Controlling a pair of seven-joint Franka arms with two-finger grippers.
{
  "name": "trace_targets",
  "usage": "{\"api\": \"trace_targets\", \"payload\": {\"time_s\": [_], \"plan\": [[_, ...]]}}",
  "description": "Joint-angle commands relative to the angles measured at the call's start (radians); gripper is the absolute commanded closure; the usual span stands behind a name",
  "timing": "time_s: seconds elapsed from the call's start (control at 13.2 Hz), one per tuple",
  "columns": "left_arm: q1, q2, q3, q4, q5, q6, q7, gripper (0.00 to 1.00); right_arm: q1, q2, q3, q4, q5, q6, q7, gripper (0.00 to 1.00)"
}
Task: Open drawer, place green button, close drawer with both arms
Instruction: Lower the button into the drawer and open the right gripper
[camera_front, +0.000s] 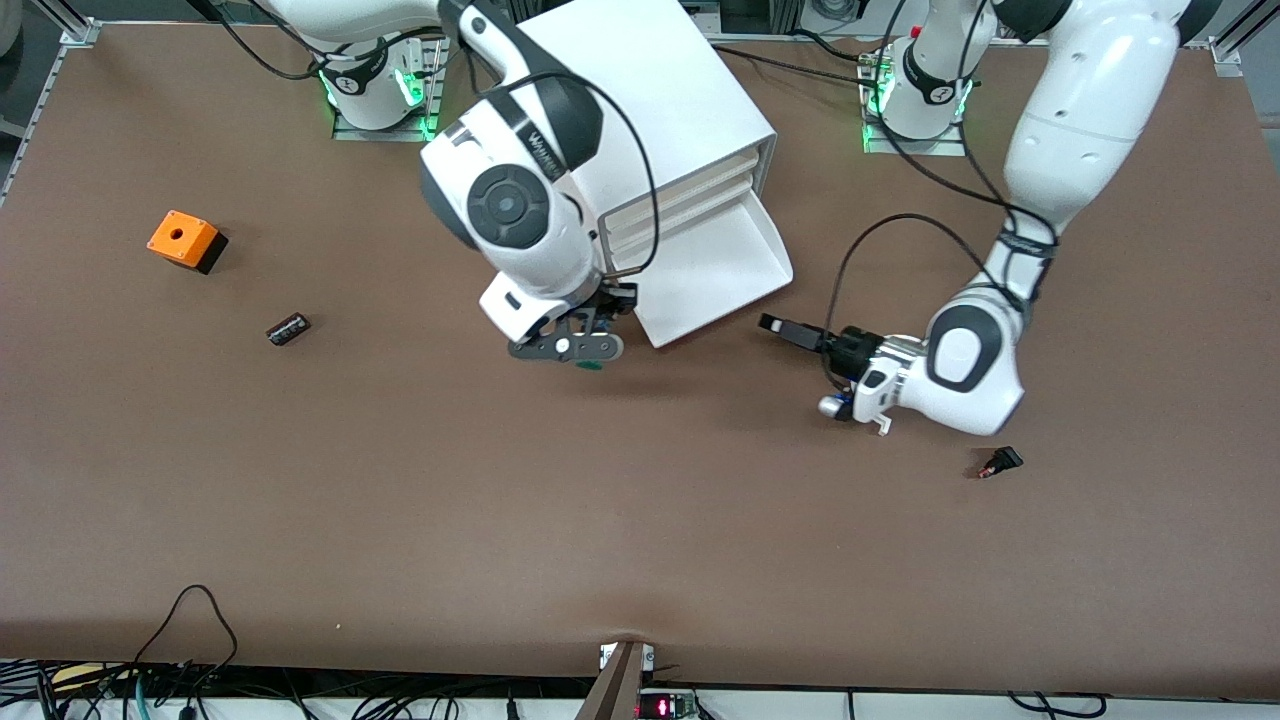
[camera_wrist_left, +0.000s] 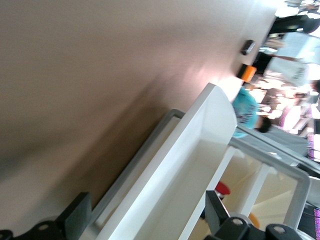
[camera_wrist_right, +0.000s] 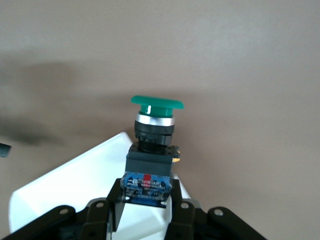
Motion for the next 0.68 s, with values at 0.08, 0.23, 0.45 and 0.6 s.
{"api": "trace_targets", "payload": {"time_s": [0.08,0.23,0.45,0.6], "plan": [[0.012,-0.110,0.019,0.011,0.218,0.004,-0.055,0.00,0.102,0.049,-0.011,0.040,-0.005,0.071,0.194,1.00],[0.012,-0.153,0.042,0.028,0.361,0.006,-0.057,0.00,0.153,0.076,-0.013,0.040,-0.034,0.129,0.292,1.00],[0.013,-0.186,0.053,0.060,0.571,0.009,-0.055,0.00,0.217,0.122,-0.014,0.040,-0.067,0.206,0.455,1.00],[0.016,-0.197,0.061,0.062,0.651,0.096,-0.052,0.00,0.237,0.136,-0.014,0.040,-0.091,0.207,0.518,1.00]]}}
